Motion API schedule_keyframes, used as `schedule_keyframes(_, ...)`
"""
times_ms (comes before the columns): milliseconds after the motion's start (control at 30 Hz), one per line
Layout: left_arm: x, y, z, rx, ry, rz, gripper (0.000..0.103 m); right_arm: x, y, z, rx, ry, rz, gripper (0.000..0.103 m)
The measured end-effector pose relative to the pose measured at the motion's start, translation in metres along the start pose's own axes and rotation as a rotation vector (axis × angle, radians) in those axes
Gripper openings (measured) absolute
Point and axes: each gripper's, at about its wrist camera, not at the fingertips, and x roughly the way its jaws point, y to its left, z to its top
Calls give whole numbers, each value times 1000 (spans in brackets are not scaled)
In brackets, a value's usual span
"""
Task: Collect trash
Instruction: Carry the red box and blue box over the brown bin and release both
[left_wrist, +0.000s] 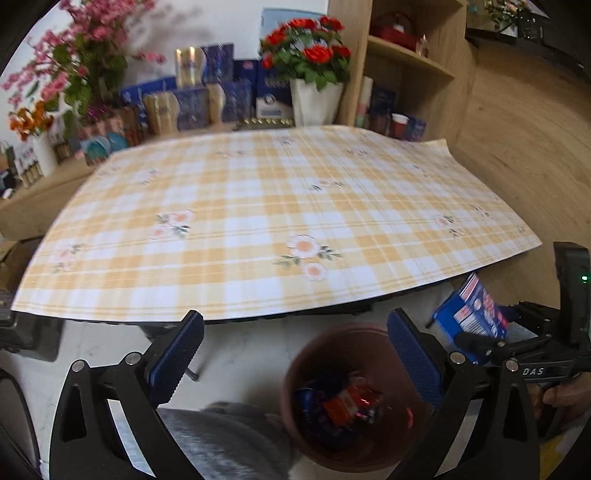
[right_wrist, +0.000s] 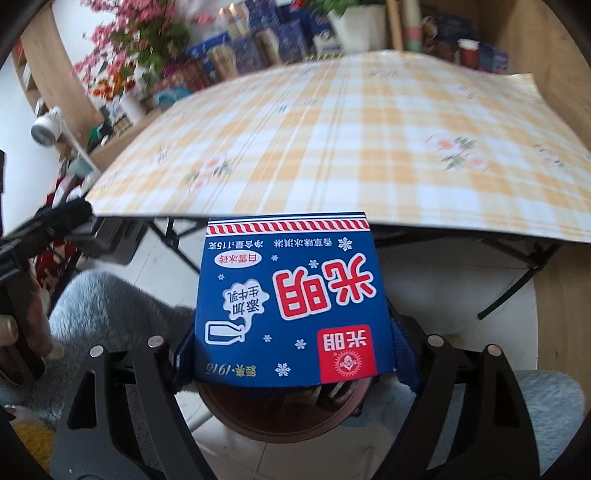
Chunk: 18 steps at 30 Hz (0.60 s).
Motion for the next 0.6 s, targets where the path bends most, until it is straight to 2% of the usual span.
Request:
schedule_keyframes(100, -3, 5, -13, 9, -21, 35, 97, 19, 11, -3, -29, 55, 3, 82)
schedule_keyframes(267, -6, 15, -21, -44, -56, 48, 97, 47, 24, -8, -69, 131, -10, 82)
schedule_keyframes(500, 6, 22, -21, -77, -28, 40, 97, 61, 26, -11, -64, 172, -10, 83)
schedule_keyframes(600, 11, 19, -21, -65, -10, 43, 97, 60, 26, -11, -60, 169, 8, 93)
